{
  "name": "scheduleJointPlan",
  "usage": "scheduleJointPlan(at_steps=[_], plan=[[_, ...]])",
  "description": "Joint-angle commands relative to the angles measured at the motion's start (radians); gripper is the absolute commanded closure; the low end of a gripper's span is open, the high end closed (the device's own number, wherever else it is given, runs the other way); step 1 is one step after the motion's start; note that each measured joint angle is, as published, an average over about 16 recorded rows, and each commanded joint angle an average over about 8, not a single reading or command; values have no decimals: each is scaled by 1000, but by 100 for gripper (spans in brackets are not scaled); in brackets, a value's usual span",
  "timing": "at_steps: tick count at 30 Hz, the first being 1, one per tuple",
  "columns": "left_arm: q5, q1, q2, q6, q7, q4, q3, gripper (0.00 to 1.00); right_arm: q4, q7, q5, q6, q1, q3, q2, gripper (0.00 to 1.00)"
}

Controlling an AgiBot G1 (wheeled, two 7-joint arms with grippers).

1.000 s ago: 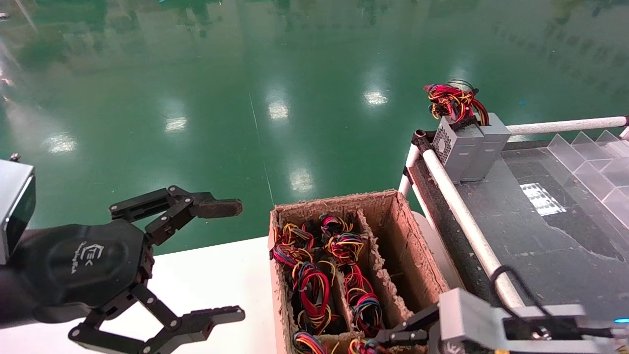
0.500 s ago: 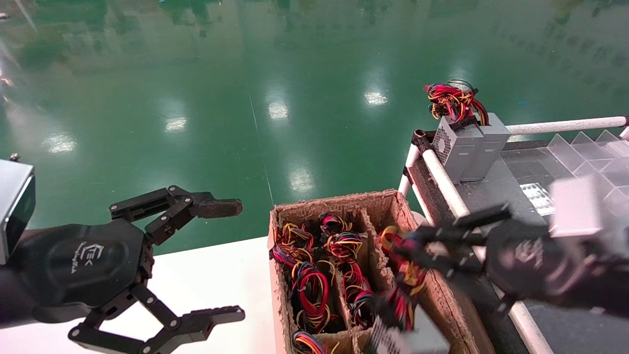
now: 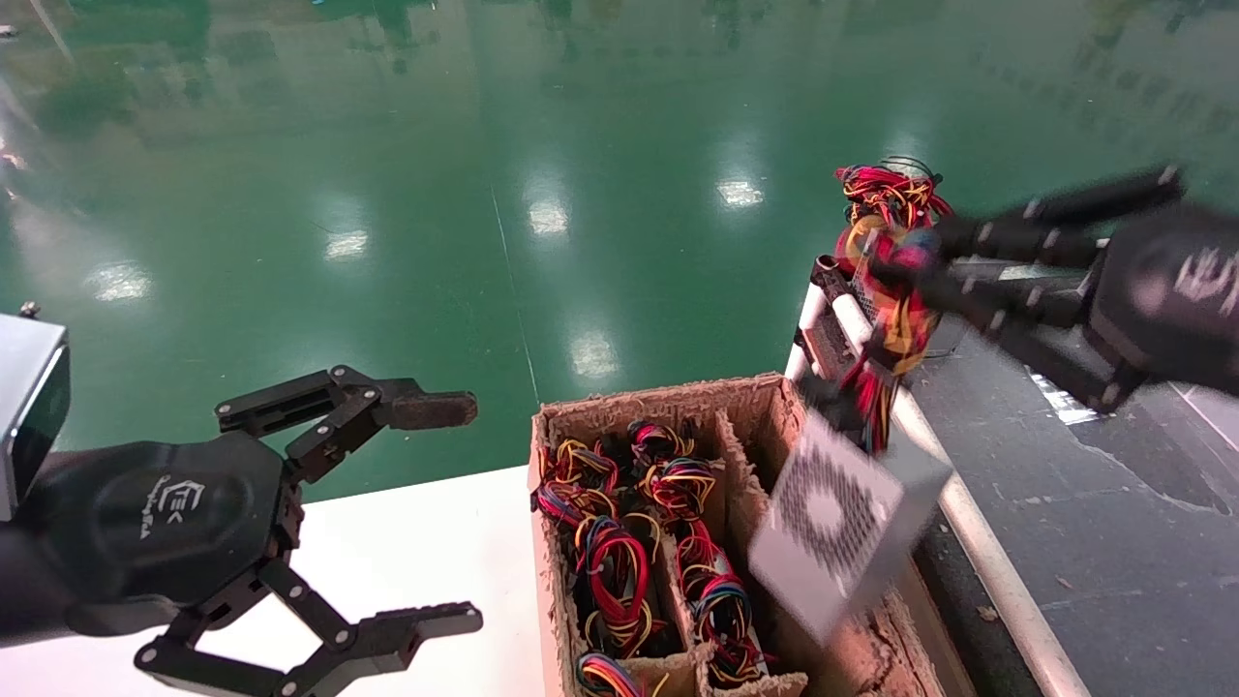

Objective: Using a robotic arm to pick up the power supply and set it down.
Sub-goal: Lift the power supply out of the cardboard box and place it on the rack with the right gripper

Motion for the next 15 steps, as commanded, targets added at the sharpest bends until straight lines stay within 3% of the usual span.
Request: scheduleJointPlan(at_steps=[1,15], plan=[[0,0,0,0,0,0,0,0,-3,1,-14,10,31,5,2,100],[0,0,0,0,0,0,0,0,-149,-69,-231,89,181,-28,-6,100]])
